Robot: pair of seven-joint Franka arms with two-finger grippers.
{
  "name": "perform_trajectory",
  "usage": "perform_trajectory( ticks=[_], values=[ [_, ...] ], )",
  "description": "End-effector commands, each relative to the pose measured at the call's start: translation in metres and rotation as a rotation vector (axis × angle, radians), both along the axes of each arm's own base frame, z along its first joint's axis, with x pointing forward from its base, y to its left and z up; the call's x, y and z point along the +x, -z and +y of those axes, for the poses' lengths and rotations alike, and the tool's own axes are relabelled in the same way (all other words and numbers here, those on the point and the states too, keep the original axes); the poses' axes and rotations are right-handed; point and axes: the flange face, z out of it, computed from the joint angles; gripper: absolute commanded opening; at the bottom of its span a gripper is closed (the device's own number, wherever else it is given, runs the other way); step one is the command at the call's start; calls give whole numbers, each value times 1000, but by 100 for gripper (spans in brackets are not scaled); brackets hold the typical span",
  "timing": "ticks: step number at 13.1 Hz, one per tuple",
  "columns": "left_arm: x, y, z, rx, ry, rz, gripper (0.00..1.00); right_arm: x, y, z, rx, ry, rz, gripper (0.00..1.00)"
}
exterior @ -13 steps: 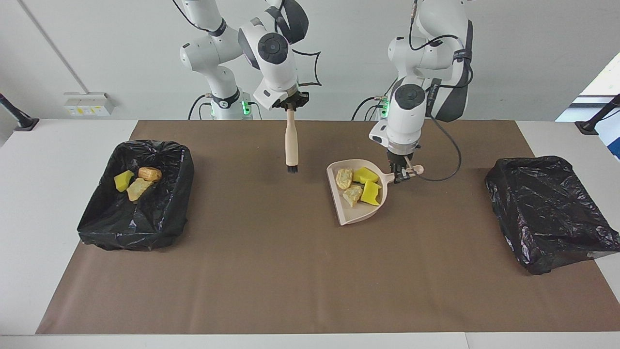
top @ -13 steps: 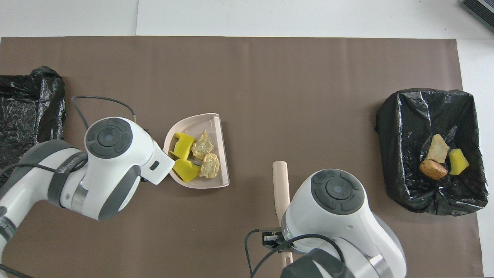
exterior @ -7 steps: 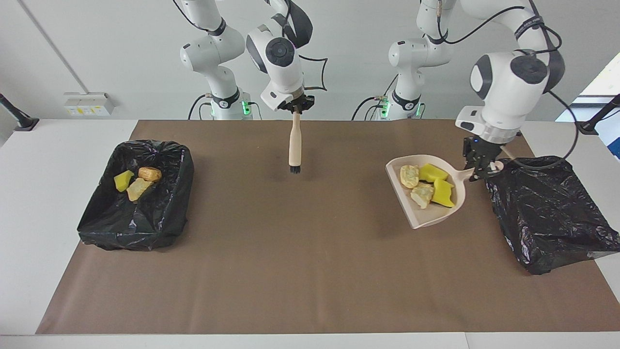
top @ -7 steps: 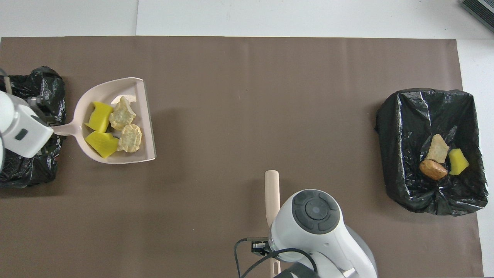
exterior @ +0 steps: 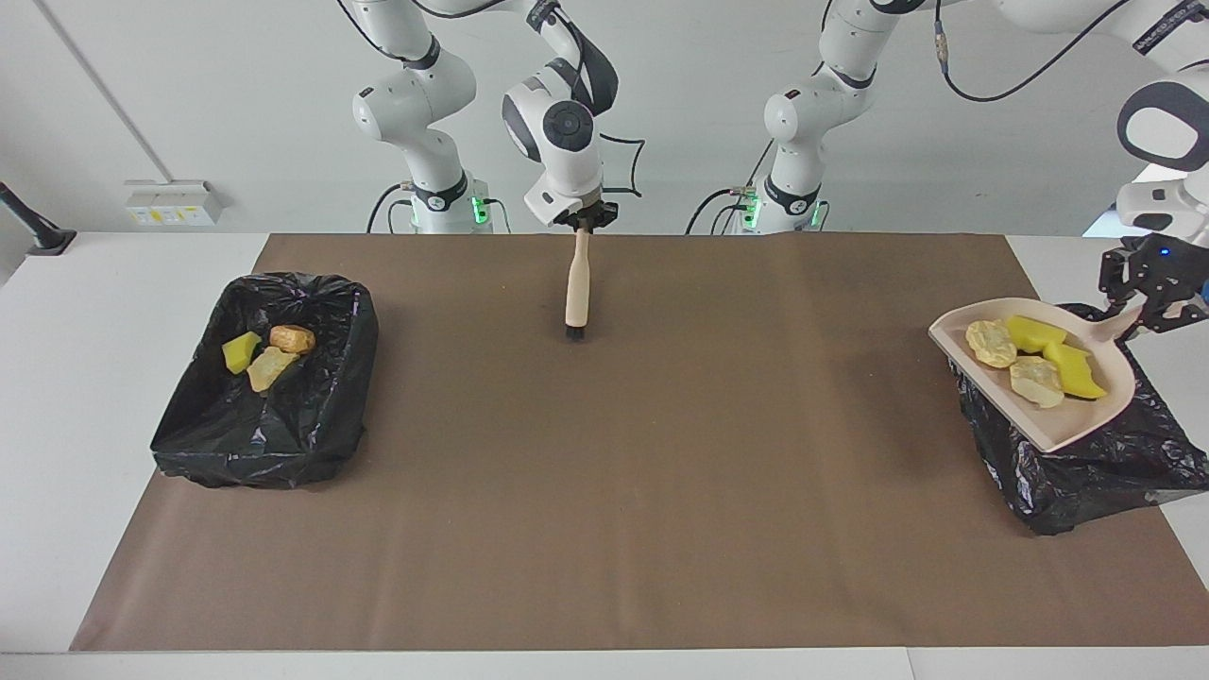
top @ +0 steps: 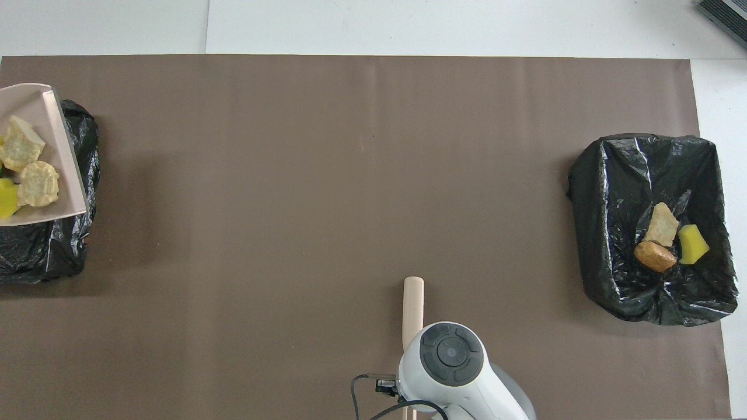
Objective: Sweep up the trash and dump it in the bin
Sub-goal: 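Tip the dustpan into the bag with the left gripper while the right gripper withdraws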
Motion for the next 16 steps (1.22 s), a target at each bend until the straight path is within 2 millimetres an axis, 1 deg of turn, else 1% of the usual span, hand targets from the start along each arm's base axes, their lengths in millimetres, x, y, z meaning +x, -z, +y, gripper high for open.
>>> perform_trajectory(
  ticks=[1,2,3,4,5,6,7,9,11,13,14,16],
  values=[
    [18,-11,29,93,73,9,0,-16,2,10,14,-15,-12,0],
    [21,-11,47,162,75,14,0,-27,10,23,19,-49,-29,0],
    [22,-5,56,191,79,32,0,-29,12,26,18,-59,-37,0],
    [19,1,71,231,78,44,0,-29,13,26,13,-69,-41,0],
    [20,1,79,303,102,52,0,-30,15,24,8,-70,-37,0],
    [24,2,82,390,131,68,0,-32,16,22,4,-74,-37,0],
    [27,0,79,464,166,87,0,-33,17,20,-8,-84,-41,0],
    [34,4,67,549,219,117,0,-38,23,11,-27,-88,-50,0],
    [29,26,74,655,287,176,0,-38,29,10,-24,-80,-62,0],
    [28,25,76,700,307,193,0,-33,32,10,-11,-51,-63,0],
    [29,22,73,728,318,203,0,-30,37,10,-7,-22,-56,0],
    [32,20,69,769,333,215,0,-28,37,12,19,20,-34,0]
  ],
)
